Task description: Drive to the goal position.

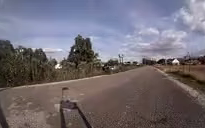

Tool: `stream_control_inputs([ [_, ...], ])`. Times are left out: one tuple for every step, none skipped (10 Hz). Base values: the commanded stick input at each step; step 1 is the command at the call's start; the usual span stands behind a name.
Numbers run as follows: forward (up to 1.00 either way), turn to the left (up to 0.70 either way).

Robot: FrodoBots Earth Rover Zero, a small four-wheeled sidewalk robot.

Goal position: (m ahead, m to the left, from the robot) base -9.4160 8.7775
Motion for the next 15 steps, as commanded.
stream_control_inputs([
  [0.04,0.00],
  [0.02,0.00],
  [0.01,0.00],
  [0.00,0.00],
  [0.00,0.00],
  [0.00,0.00],
  [0.00,0.00],
  [0.04,0.00],
  [0.04,0.00],
  [0.04,0.00],
  [0.04,0.00],
  [0.00,0.00],
  [0.00,0.00],
  [0.00,0.00],
  [0.00,0.00],
])
